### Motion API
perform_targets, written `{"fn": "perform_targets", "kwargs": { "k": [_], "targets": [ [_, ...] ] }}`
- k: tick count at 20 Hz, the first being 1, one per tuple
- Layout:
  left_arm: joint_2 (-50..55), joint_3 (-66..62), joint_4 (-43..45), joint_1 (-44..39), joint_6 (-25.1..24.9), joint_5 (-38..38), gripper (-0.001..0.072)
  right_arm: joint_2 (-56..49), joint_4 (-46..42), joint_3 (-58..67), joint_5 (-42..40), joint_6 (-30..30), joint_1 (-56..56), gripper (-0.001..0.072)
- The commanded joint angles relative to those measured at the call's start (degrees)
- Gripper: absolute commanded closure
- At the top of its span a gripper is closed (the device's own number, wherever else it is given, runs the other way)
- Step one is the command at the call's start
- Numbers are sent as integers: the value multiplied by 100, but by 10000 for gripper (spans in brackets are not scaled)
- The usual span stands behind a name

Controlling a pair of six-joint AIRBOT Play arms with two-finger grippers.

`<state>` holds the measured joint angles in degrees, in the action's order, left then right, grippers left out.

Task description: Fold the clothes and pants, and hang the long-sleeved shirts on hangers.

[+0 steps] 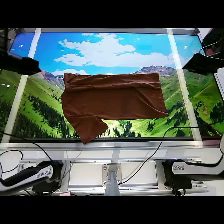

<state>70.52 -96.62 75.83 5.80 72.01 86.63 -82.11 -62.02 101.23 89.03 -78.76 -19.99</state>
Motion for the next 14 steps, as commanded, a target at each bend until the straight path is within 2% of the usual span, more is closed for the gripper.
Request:
{"fn": "perform_targets", "kwargs": {
  "k": [1,5,8,11,12,13,14],
  "targets": [
    [-498,4,372,0,-44,-26,691,1132,-278,-542,17,-11,-9,339],
    [-505,122,-444,-2,-39,-26,691,2476,-745,-2164,-116,-7,-9,340],
    [-514,511,-752,-2,-24,-28,691,3364,-1025,-3788,-739,-11,-9,340],
    [-514,879,-761,-2,-22,-46,692,3661,-1078,-5130,-1340,-37,-9,341],
    [-514,968,-765,-2,-24,-50,691,3617,-1093,-5412,-1425,-72,-9,380],
    [-514,1058,-761,-2,-24,-87,691,3545,-1132,-5663,-1550,-111,-9,515],
    [-514,1121,-758,-2,-24,-92,691,3458,-1161,-5855,-1709,-184,-9,589]
  ]
}}
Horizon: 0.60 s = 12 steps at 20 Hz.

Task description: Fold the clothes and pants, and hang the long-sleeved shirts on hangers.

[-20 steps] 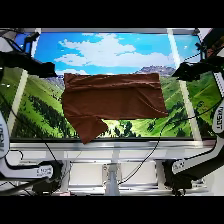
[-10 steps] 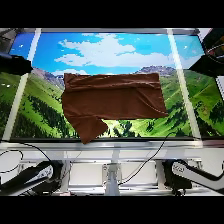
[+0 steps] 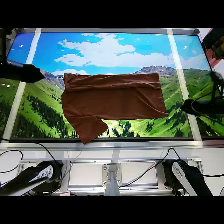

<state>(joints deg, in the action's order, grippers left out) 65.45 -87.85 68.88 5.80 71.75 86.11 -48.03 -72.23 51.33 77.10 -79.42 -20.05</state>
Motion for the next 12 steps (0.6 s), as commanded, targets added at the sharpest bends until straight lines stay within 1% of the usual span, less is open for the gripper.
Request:
{"fn": "perform_targets", "kwargs": {
  "k": [1,3,4,5,9,11,12],
  "targets": [
    [-7,289,-61,-2,2,-33,691,-50,-138,-992,-669,-118,-2,589],
    [-7,337,-59,-2,2,-33,691,-350,-133,-1067,-964,-219,-2,592],
    [-2,337,-57,-2,0,-37,691,-549,-103,-1062,-1095,-219,-2,654],
    [-2,337,-50,0,-9,-37,691,-728,-94,-1062,-1180,-216,-2,700],
    [-2,337,7,0,-17,-83,691,-1582,-96,-1062,-1353,-173,-2,701],
    [4,337,11,0,-17,-179,691,-2026,210,-1062,-1322,254,-2,699],
    [17,337,7,0,-17,-214,691,-2216,439,-1062,-1331,407,-2,613]
  ]
}}
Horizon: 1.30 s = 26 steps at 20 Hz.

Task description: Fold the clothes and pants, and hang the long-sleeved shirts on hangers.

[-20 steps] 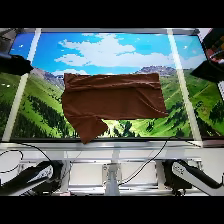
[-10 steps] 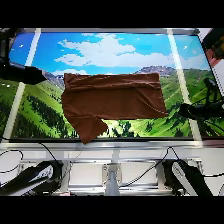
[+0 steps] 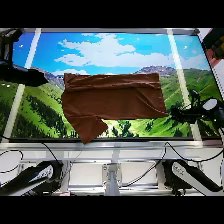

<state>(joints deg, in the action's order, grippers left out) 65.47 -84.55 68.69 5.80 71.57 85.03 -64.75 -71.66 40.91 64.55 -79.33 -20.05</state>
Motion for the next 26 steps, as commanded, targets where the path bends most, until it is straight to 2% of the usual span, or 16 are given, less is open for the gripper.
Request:
{"fn": "perform_targets", "kwargs": {
  "k": [1,2,9,13,14,15,18,23,26],
  "targets": [
    [42,7,26,0,0,-136,690,-684,575,-20,-133,402,-2,357],
    [76,7,26,0,0,-151,691,-807,732,-20,-199,400,-2,248],
    [409,9,24,0,2,-146,691,-1001,841,-17,-1016,190,-2,271],
    [527,13,24,0,2,-146,691,-1088,872,219,-1152,190,-2,272],
    [533,13,24,0,2,-146,691,-1152,887,334,-1110,190,-2,275],
    [535,13,24,0,2,-146,691,-1222,896,452,-1010,190,-2,313],
    [535,13,24,0,2,-146,691,-1532,885,756,-522,264,-2,314],
    [535,13,24,0,2,-144,691,-2096,988,896,533,879,-4,314],
    [535,13,24,0,2,-140,691,-2208,1014,896,647,964,-114,349]
  ]
}}
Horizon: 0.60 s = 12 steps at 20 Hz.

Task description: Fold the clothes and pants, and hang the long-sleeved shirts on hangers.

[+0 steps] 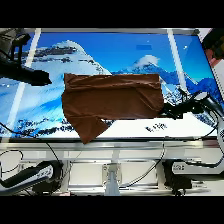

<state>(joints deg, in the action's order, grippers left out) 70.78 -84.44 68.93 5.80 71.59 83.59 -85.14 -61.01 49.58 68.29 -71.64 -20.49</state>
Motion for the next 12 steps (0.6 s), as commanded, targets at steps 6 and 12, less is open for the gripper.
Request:
{"fn": "perform_targets", "kwargs": {
  "k": [6,12],
  "targets": [
    [7,2,2,0,-2,2,691,-164,140,28,391,409,-640,349],
    [7,2,0,0,0,2,691,-170,855,20,-225,691,-839,352]
  ]
}}
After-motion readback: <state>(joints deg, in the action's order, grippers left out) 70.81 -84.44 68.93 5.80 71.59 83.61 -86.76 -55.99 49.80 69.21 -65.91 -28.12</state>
